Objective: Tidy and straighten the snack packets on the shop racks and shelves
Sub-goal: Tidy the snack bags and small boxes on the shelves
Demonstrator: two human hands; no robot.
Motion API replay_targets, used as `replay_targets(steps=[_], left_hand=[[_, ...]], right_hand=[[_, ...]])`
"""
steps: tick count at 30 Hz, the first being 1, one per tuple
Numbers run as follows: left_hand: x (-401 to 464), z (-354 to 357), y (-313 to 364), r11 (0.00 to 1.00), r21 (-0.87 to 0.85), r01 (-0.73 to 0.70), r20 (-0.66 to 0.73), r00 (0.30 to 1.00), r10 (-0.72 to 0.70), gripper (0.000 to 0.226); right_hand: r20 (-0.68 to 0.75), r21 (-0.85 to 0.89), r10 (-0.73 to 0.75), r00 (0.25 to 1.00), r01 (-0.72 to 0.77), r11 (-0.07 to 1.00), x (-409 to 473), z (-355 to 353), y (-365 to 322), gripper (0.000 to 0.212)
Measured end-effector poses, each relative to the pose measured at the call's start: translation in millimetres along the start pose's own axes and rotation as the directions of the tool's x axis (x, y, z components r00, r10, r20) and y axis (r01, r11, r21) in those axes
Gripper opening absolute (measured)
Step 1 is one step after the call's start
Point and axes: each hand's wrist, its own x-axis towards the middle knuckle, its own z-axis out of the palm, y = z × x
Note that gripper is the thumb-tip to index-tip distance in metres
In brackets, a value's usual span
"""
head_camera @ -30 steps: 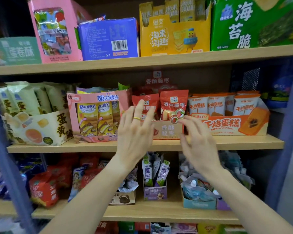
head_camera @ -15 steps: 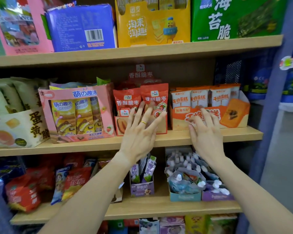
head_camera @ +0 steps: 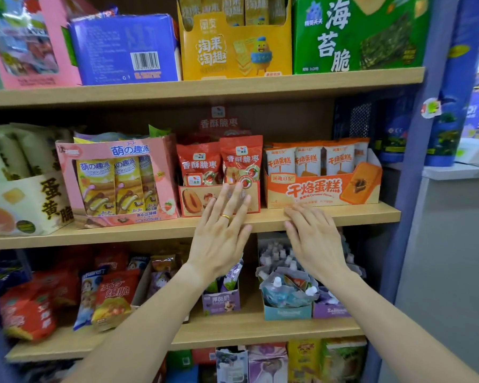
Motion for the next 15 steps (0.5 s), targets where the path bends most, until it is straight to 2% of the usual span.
replay_targets(steps=[3,6,12,15], left_hand=[[0.5,-2.7,0.4,0.999,-0.031,-0.011,0.016,1.000,0.011,0.061],[-6.6,-6.2,3.2,0.997,-0.073,-0.002,-0.006,1.000,0.002,0.060],[-70.8,3.3,20.8,0.985,-0.170,-0.012,-0.103,0.995,-0.005,0.048],[-106.6,19.6,38.7,0.972,-0.233,0.024,-0.026,0.999,-0.031,0.042]], right_hand=[[0.007,0.003,0.008,1.000,-0.008,1.000,-0.4,0.6,0.4,0.043],[0.025,0.084,0.028,0.999,-0.030,0.996,-2.7,-7.5,-3.2,0.037],[-0.153,0.288,0.079,0.985,-0.032,0.957,-60.7,-34.5,-22.2,0.022],[-0.040,0.318,0.085,0.996,-0.068,0.946,-106.9,-18.4,-38.7,0.020]])
